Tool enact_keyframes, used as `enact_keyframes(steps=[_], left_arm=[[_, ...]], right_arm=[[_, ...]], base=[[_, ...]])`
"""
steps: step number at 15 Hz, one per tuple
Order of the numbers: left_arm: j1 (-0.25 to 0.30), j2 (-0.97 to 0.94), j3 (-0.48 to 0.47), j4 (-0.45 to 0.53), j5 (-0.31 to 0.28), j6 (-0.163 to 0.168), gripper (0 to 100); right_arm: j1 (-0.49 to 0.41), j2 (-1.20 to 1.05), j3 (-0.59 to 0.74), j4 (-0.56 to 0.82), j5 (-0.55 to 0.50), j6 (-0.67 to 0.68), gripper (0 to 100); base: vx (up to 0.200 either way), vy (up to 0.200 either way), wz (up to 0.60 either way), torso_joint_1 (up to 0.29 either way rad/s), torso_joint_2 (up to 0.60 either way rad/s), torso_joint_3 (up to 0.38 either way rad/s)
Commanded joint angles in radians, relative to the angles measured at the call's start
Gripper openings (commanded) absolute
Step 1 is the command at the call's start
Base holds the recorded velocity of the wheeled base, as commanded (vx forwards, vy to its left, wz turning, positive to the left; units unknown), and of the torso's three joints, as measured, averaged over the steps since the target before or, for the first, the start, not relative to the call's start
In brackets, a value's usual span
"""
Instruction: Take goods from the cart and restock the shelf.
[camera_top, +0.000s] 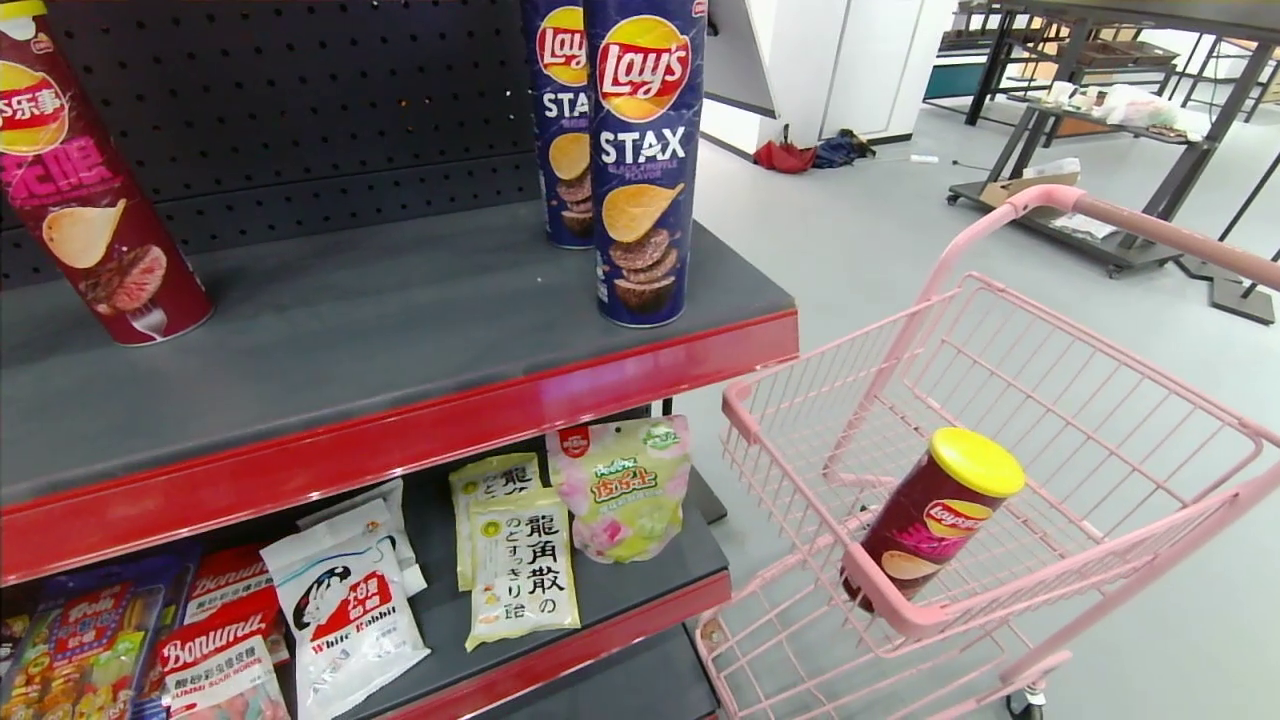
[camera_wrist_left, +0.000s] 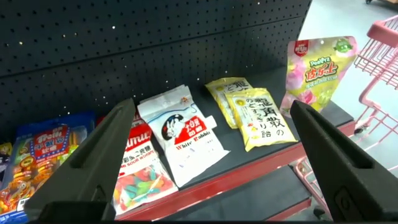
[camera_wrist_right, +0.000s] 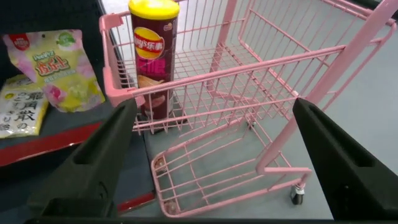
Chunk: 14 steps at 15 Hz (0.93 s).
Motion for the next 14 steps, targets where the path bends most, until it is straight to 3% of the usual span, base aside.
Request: enact_keyframes(steps=[1, 2, 3, 7, 9, 10, 14], left_arm=[[0.000, 0.000, 0.000, 0.000, 0.000, 0.000, 100], [0.000, 0.000, 0.000, 0.000, 0.000, 0.000, 100], [0.000, 0.000, 0.000, 0.000, 0.000, 0.000, 100], [0.000, 0.000, 0.000, 0.000, 0.000, 0.000, 100], [0.000, 0.000, 0.000, 0.000, 0.000, 0.000, 100], [0.000, 0.000, 0.000, 0.000, 0.000, 0.000, 100], [0.000, 0.000, 0.000, 0.000, 0.000, 0.000, 100]], right_arm=[[0.017, 0.310, -0.306, -0.007, 0.034, 0.112, 100], [0.033, 0.437, -0.422, -0.004, 0.063, 0.170, 100], [0.054, 0.490, -0.447, -0.005, 0.102, 0.155, 100], [0.091, 0.753, -0.416, -0.074, 0.138, 0.126, 100], [0.102, 0.996, -0.237, -0.410, 0.217, 0.129, 100], [0.102, 1.056, -0.183, -0.496, 0.260, 0.121, 100], [0.092, 1.232, -0.157, -0.579, 0.284, 0.123, 100]], base=[[0.000, 0.000, 0.00, 0.000, 0.00, 0.000], [0.000, 0.000, 0.00, 0.000, 0.00, 0.000], [0.000, 0.000, 0.00, 0.000, 0.00, 0.000], [0.000, 0.000, 0.00, 0.000, 0.00, 0.000], [0.000, 0.000, 0.00, 0.000, 0.00, 0.000], [0.000, 0.000, 0.00, 0.000, 0.00, 0.000], [0.000, 0.000, 0.00, 0.000, 0.00, 0.000]])
